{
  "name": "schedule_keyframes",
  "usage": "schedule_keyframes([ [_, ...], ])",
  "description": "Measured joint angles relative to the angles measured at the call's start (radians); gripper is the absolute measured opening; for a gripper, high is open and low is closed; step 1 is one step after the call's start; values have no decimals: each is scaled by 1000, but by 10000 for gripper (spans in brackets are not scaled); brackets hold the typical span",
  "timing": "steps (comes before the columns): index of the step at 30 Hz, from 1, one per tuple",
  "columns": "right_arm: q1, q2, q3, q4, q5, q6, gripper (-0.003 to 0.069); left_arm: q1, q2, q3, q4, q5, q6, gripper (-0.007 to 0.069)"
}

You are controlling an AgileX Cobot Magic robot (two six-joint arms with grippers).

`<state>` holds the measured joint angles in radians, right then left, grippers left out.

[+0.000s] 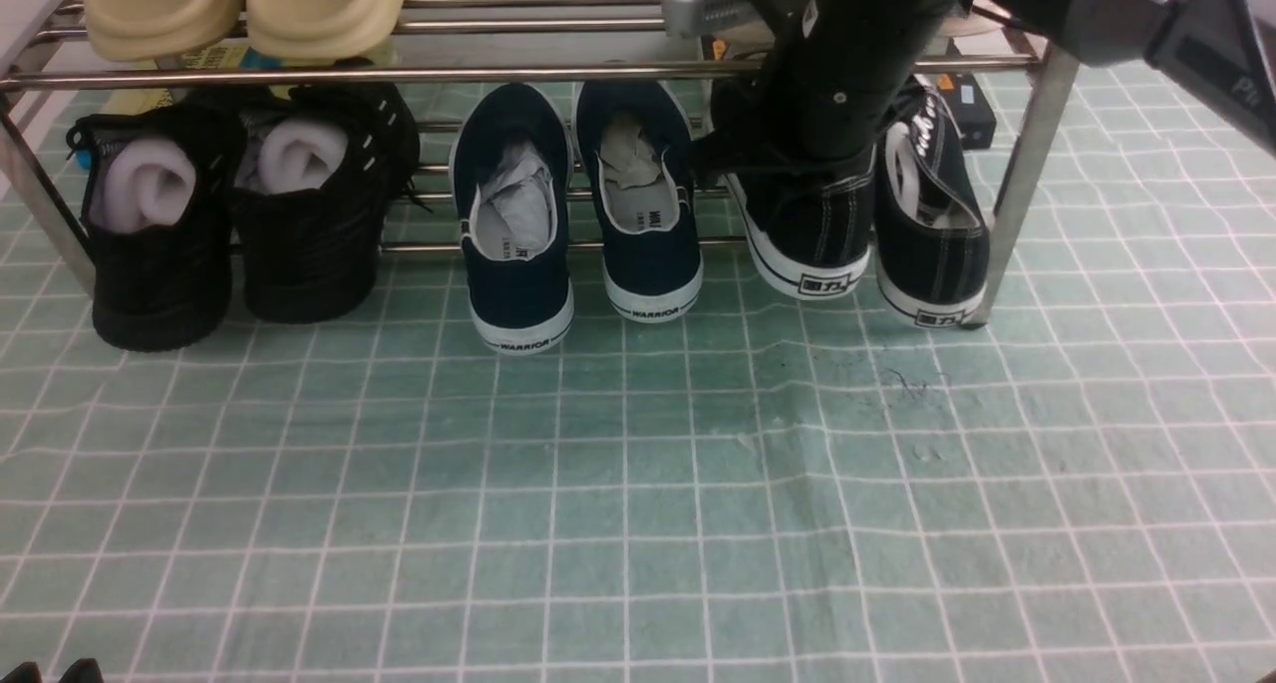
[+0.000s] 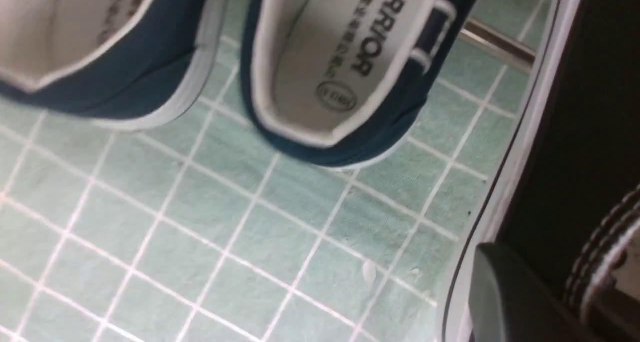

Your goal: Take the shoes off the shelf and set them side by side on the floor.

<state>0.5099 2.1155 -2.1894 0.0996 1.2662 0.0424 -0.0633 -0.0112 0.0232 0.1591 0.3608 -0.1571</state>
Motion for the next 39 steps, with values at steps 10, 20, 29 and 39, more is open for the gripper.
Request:
schedule_keyframes([
  [10, 0, -63, 34, 30, 0, 0, 13, 0, 0, 0, 0, 0, 0, 239],
  [20, 0, -276, 274, 148, 0, 0, 20, 0, 0, 0, 0, 0, 0, 239],
  [29, 0, -515, 517, 193, -2, 0, 23, 0, 0, 0, 0, 0, 0, 239],
  [39, 175, -726, 887, 291, -4, 30, 25, 0, 0, 0, 0, 0, 0, 239],
])
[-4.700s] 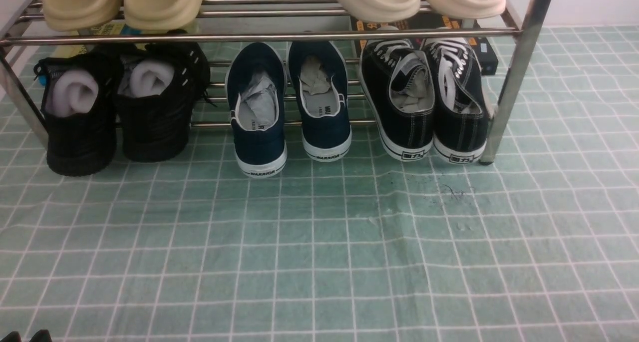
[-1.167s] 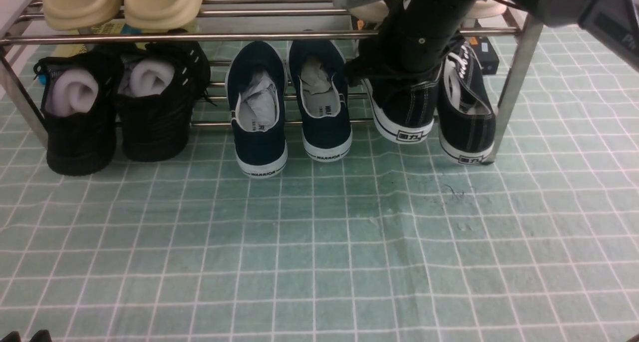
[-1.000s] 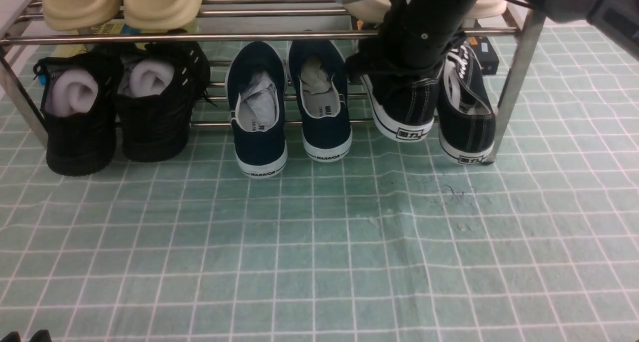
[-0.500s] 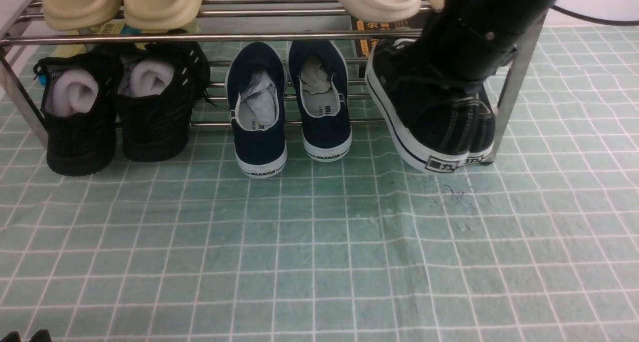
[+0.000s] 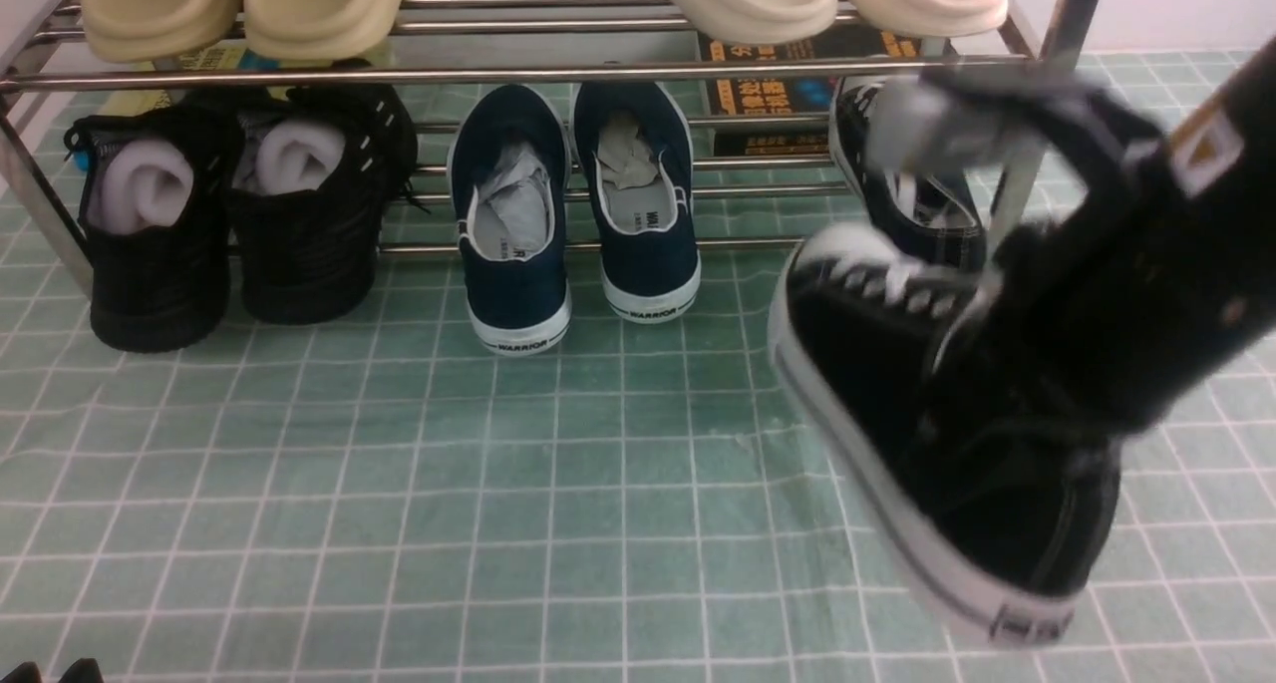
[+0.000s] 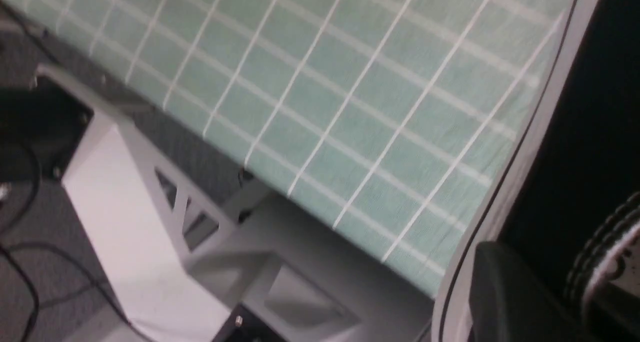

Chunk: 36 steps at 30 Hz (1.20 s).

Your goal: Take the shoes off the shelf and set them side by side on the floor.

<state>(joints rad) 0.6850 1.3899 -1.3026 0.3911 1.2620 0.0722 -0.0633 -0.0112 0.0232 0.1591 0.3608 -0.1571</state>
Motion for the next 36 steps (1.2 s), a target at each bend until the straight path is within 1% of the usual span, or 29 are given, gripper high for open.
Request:
schedule_keyframes([
  [1, 9, 2, 5, 0, 0, 0, 25, 0, 0, 0, 0, 0, 0, 239],
  [2, 46, 10, 23, -1, 1, 17, 25, 0, 0, 0, 0, 0, 0, 239],
  [3, 123, 38, 44, -12, 1, 54, 25, 0, 0, 0, 0, 0, 0, 239],
  [4, 159, 49, 47, -23, 1, 83, 25, 0, 0, 0, 0, 0, 0, 239],
  [5, 159, 52, 47, -26, 1, 83, 25, 0, 0, 0, 0, 0, 0, 239],
  [6, 199, 72, 48, -53, -3, 129, 25, 0, 0, 0, 0, 0, 0, 239],
  [7, 219, 87, 48, -77, -10, 173, 25, 0, 0, 0, 0, 0, 0, 239],
  [9, 239, 112, 48, -127, -39, 237, 25, 0, 0, 0, 0, 0, 0, 239],
  [10, 241, 135, 48, -156, -59, 281, 25, 0, 0, 0, 0, 0, 0, 239],
  [11, 241, 138, 48, -164, -62, 287, 25, 0, 0, 0, 0, 0, 0, 239],
  [13, 241, 180, 48, -220, -113, 348, 25, 0, 0, -1, 1, 0, 0, 239],
  [16, 241, 223, 32, -265, -170, 394, 27, 0, 0, -1, 1, 0, 0, 239],
  [19, 241, 255, 6, -285, -201, 415, 29, 0, 0, -1, 1, 0, 0, 239],
  [27, 241, 331, -74, -325, -211, 470, 34, 0, -1, -1, 1, 0, 0, 239],
  [31, 241, 359, -98, -374, -212, 515, 34, 0, -1, -1, 1, 0, 0, 239],
  [32, 235, 371, -110, -396, -212, 543, 34, 0, -1, -1, 1, 0, 0, 239],
  [36, 211, 388, -121, -418, -217, 564, 36, 0, -1, -1, 1, 0, 0, 239],
])
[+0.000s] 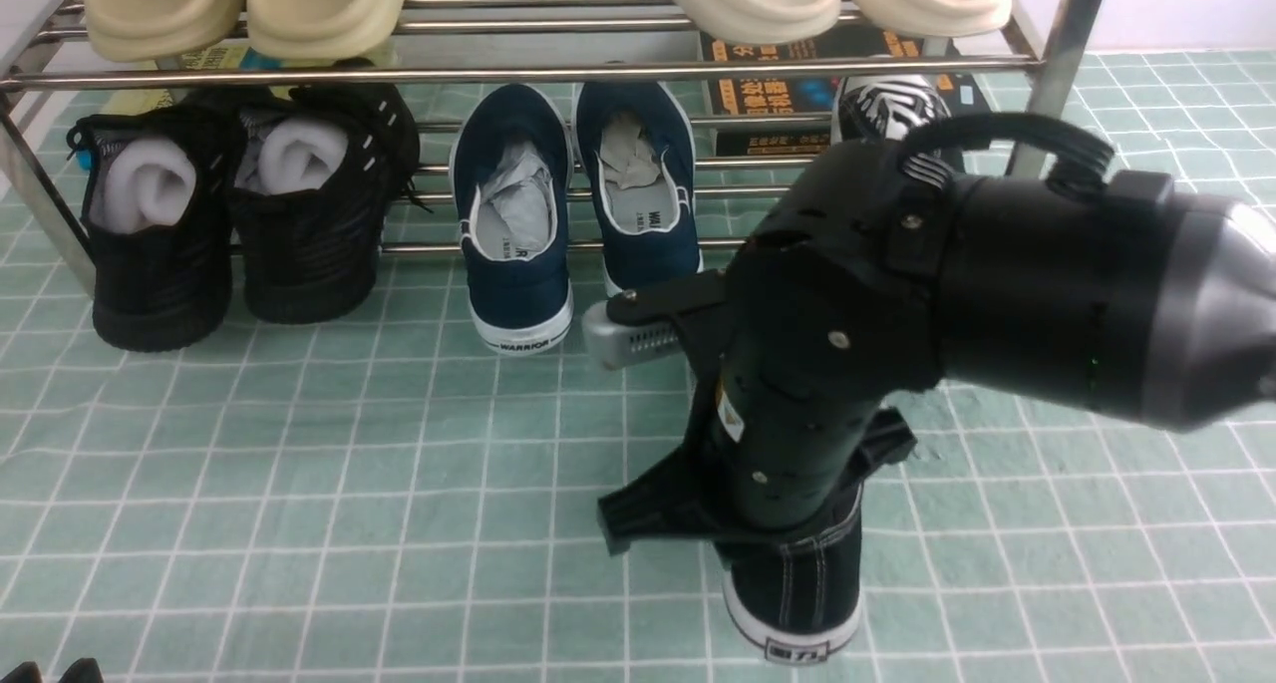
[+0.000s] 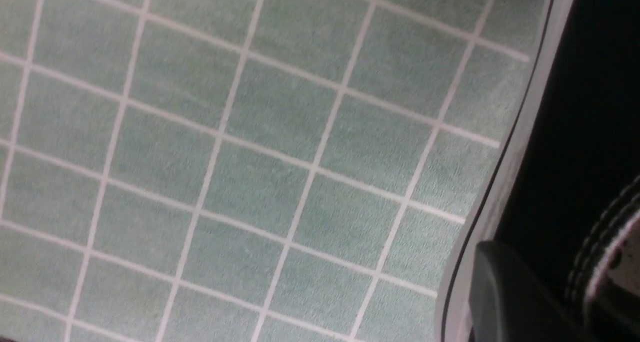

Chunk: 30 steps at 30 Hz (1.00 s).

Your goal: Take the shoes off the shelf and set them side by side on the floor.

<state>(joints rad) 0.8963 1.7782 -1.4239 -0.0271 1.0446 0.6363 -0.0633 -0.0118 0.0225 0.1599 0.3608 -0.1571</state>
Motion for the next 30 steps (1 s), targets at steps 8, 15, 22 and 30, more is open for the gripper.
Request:
schedule_keyframes([
  [8, -53, 42, 0, -7, -9, 2, 44, 0, 0, 0, 0, 0, 0, 239],
  [15, -75, 81, 0, -23, -31, 2, 74, 0, 0, 0, 0, 0, 0, 239],
  [22, -75, 81, -17, -21, 9, -21, 226, 0, 0, 0, 0, 0, 0, 239],
  [30, -79, 71, -238, -7, 171, -256, 325, 0, 0, 0, 0, 0, 0, 239],
])
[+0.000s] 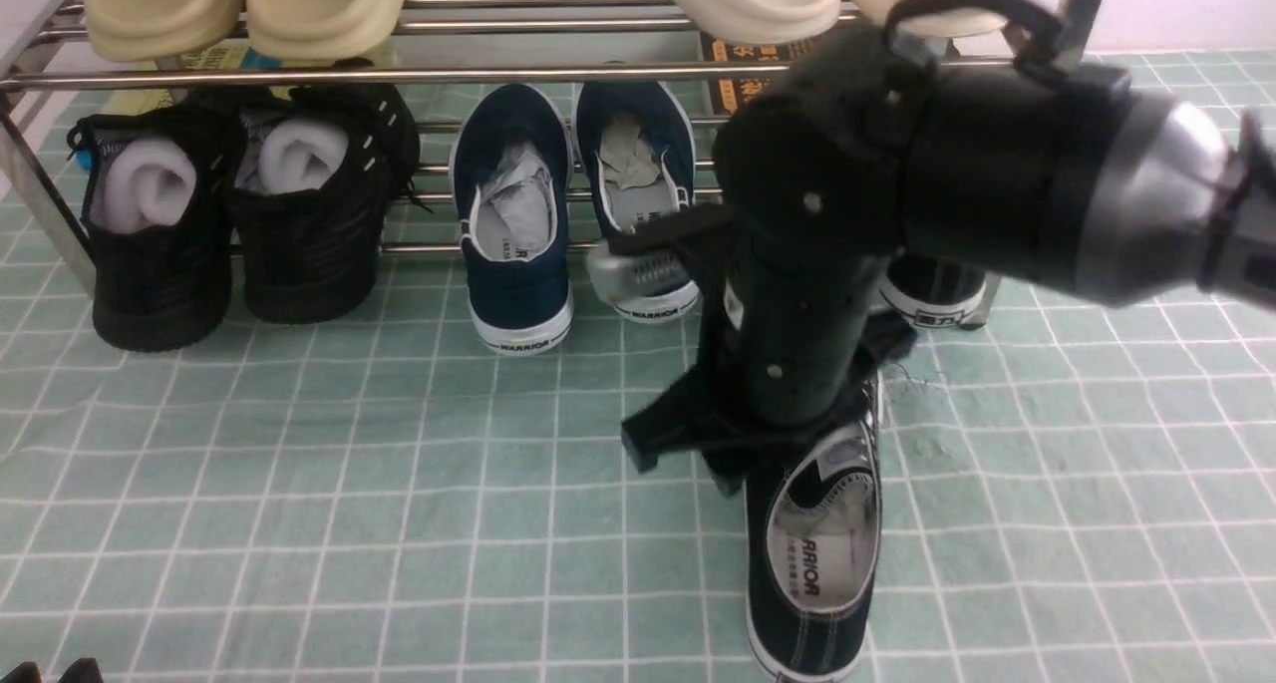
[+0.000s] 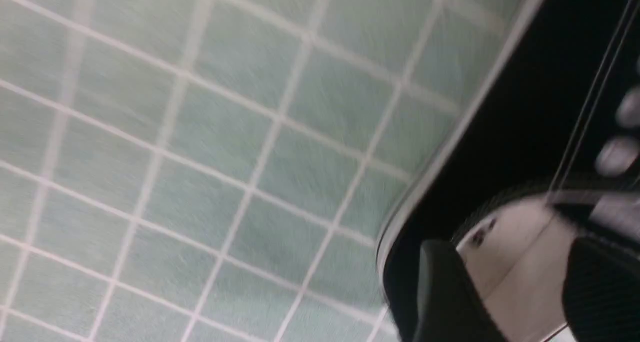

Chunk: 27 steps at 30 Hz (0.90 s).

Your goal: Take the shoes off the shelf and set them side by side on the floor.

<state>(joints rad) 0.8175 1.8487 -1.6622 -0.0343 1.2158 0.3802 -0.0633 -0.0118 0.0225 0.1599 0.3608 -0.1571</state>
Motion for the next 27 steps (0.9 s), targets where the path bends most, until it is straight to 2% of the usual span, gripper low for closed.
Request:
schedule_keyframes([
  [2, -11, -18, -60, -20, 5, -39, 261, 0, 0, 0, 0, 0, 0, 239],
  [6, -81, -63, -143, -46, 12, -71, 48, 0, 0, 0, 0, 0, 0, 239],
  [9, -150, -72, -157, -69, 21, -77, -13, 0, 0, 0, 0, 0, 0, 239],
  [14, -229, -48, -157, -77, 28, -77, -13, 0, 0, 0, 0, 0, 0, 239],
  [19, -291, -11, -157, -83, -35, -79, 18, 0, 0, 0, 0, 0, 0, 239],
  [27, -309, 65, -157, -188, -68, -80, 192, 0, 0, 0, 0, 0, 0, 239],
])
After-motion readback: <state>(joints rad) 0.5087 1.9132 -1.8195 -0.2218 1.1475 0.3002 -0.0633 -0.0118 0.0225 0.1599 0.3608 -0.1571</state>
